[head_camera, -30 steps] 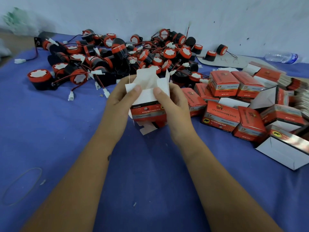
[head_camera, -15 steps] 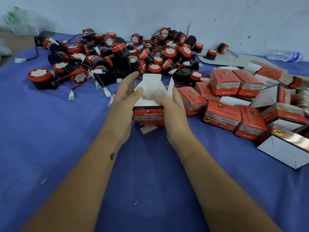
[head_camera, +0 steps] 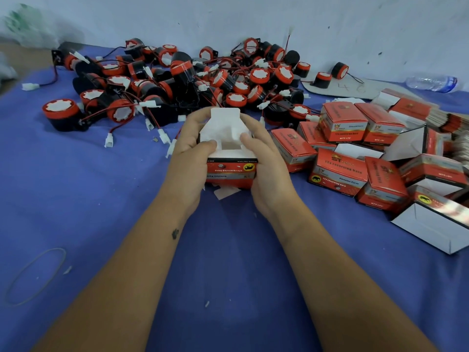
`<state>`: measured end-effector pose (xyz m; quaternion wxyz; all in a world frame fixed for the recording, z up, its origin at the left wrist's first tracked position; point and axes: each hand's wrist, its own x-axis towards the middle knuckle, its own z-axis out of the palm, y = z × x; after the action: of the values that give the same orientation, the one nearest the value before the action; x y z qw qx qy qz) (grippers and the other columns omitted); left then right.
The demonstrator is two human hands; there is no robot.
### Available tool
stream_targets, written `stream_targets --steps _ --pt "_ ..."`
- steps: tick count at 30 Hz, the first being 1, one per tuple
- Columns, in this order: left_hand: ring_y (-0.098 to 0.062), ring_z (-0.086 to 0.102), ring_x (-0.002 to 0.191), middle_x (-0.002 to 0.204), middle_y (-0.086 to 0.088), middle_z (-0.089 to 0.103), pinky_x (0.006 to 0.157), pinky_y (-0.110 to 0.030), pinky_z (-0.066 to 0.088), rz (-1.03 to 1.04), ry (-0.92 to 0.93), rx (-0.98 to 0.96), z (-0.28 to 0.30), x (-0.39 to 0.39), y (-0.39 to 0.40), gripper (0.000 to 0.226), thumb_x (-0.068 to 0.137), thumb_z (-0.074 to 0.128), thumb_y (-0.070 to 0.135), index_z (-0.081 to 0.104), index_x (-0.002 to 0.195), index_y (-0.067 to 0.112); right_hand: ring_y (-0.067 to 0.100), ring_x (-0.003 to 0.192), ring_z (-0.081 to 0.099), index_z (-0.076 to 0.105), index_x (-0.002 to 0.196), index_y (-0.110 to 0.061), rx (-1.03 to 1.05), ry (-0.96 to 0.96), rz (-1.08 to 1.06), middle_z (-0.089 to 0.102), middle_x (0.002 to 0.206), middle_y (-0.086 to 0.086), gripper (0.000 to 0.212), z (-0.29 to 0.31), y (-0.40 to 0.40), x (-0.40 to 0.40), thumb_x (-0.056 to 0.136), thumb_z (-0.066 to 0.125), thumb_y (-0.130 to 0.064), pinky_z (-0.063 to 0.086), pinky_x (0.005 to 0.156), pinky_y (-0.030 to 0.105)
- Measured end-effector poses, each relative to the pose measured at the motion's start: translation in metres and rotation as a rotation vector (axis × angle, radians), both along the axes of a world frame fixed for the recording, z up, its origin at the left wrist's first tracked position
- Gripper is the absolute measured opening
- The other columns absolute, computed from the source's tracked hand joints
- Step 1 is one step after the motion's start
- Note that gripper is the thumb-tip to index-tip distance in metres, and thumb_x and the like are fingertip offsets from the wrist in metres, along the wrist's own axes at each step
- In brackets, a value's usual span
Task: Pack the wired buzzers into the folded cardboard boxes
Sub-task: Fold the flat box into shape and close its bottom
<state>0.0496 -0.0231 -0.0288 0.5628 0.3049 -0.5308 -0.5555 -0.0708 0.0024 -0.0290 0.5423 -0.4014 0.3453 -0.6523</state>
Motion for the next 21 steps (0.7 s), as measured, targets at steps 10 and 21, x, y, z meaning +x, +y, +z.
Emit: stream_targets --steps 10,21 --pt "-0.014 0.071 0.089 0.102 0.004 0.074 0.071 -0.035 0.058 -0.098 0.037 0.112 -0.0010 0.0021 0.0022 0.026 0.086 0.052 0.021 0.076 0.077 0.021 0.023 0.076 0.064 0.063 0.080 -0.013 0.005 -0.030 -0.034 0.065 0.084 0.007 0.014 0.0002 0.0025 -0.0033 0.080 0.052 -0.021 0.055 0.060 0.035" --pt "-0.006 0.067 0.088 0.109 0.003 0.068 0.061 -0.023 0.054 0.096 -0.072 -0.002 -0.0026 -0.0008 0.0027 0.044 0.085 0.052 -0.005 0.067 0.100 0.034 0.009 0.071 0.064 0.059 0.109 -0.019 0.054 0.182 -0.246 0.066 0.082 -0.005 0.045 0.0024 0.0022 0.0023 0.082 0.049 0.014 0.053 0.058 0.026"
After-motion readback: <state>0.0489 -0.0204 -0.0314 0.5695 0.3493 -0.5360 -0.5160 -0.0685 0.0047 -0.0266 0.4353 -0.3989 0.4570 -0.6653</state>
